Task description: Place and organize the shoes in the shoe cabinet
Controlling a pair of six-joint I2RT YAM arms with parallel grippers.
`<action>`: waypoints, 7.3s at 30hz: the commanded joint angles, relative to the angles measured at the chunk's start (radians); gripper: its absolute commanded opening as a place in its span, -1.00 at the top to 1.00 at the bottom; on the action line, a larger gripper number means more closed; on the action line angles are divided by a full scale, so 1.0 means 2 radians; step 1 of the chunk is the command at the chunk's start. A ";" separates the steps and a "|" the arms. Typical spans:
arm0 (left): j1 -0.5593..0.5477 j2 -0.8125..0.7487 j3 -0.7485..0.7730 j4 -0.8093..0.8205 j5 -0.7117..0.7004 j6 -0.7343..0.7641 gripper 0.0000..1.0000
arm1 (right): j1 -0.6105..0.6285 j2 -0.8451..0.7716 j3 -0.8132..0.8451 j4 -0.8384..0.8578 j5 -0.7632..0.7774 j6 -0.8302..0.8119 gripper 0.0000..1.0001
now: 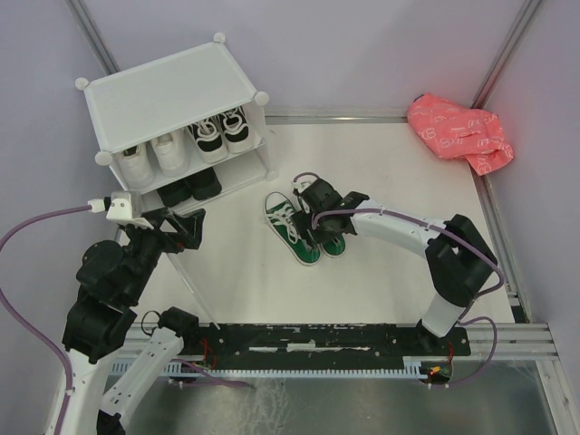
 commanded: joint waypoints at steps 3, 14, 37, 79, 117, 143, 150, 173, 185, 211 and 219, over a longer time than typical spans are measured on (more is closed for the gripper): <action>0.000 0.012 -0.011 -0.054 -0.002 -0.017 -0.98 | 0.001 0.024 -0.004 0.053 0.043 0.034 -0.56; -0.001 0.015 -0.012 -0.053 -0.003 -0.013 -0.98 | 0.000 0.031 0.014 0.054 0.096 0.039 -0.51; -0.001 0.014 -0.014 -0.051 -0.003 -0.015 -0.98 | 0.000 -0.023 0.027 -0.015 0.109 0.033 -0.59; 0.000 0.011 -0.002 -0.066 -0.011 -0.013 -0.98 | 0.065 0.036 0.033 0.047 0.128 0.001 0.96; 0.000 0.040 0.037 -0.070 -0.017 0.003 -0.98 | 0.017 0.240 0.369 0.146 0.012 -0.008 0.96; -0.001 0.063 0.040 -0.083 -0.026 -0.001 -0.98 | 0.004 0.226 0.328 0.242 -0.111 0.064 0.96; -0.001 0.063 0.039 -0.083 -0.026 -0.005 -0.98 | 0.049 0.223 0.348 0.211 -0.153 0.034 0.96; 0.000 0.062 0.049 -0.097 -0.041 -0.010 -0.98 | 0.026 0.114 0.237 0.171 -0.137 0.013 0.96; -0.001 0.072 0.030 -0.084 -0.039 -0.027 -0.98 | -0.013 0.181 0.294 0.163 -0.164 -0.007 0.96; -0.001 0.074 0.051 -0.096 -0.038 -0.010 -0.98 | 0.011 0.301 0.410 0.184 0.065 0.112 0.87; -0.001 0.082 0.071 -0.097 -0.055 -0.011 -0.98 | 0.022 0.284 0.389 0.191 0.047 0.081 0.07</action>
